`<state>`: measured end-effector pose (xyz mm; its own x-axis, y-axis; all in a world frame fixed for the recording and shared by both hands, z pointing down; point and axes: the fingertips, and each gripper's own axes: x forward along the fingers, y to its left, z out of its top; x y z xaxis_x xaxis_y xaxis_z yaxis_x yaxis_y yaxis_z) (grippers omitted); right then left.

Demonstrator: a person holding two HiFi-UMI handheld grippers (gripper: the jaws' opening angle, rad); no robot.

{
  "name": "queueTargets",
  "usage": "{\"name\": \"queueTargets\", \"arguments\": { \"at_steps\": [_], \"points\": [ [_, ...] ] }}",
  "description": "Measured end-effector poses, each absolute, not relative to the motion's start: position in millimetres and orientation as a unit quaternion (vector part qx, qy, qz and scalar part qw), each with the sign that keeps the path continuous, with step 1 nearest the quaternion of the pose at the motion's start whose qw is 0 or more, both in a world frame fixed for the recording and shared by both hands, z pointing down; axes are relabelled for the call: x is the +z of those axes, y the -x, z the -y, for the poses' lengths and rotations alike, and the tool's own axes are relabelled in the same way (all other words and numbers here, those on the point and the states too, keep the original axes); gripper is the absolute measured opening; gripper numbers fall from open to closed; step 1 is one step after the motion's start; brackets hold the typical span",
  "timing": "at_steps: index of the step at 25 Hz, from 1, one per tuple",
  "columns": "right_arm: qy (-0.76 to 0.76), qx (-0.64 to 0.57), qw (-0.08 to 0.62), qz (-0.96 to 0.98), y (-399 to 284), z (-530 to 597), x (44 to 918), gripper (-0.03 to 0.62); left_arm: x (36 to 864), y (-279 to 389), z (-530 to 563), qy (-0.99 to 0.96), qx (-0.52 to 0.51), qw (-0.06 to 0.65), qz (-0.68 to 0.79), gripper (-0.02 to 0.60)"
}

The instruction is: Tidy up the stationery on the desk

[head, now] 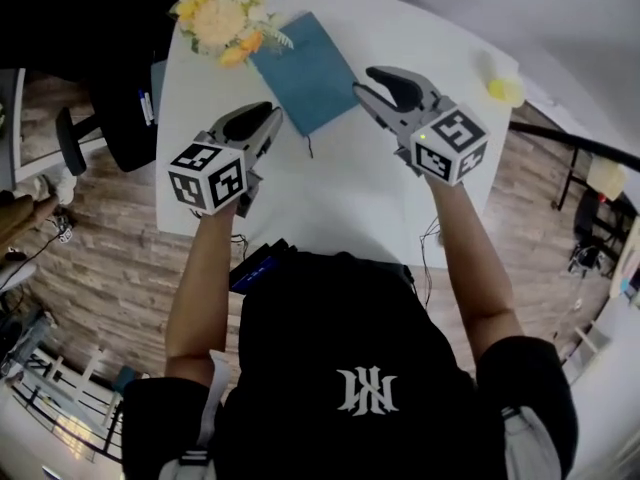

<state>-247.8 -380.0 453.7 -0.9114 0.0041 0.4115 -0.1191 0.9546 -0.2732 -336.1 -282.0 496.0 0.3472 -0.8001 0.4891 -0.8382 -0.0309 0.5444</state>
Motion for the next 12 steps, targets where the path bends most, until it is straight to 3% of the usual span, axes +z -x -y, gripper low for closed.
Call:
{"name": "queueTargets", "arguments": {
  "at_steps": [5,12],
  "points": [
    [-0.033,0.161,0.257,0.952,274,398,493,0.138,531,355,287,-0.673,0.027,0.445,0.59,0.128],
    [-0.046,0.154,0.325,0.932,301,419,536,0.138,551,364,303,-0.648,0.037,0.465,0.602,0.155]
  ]
}}
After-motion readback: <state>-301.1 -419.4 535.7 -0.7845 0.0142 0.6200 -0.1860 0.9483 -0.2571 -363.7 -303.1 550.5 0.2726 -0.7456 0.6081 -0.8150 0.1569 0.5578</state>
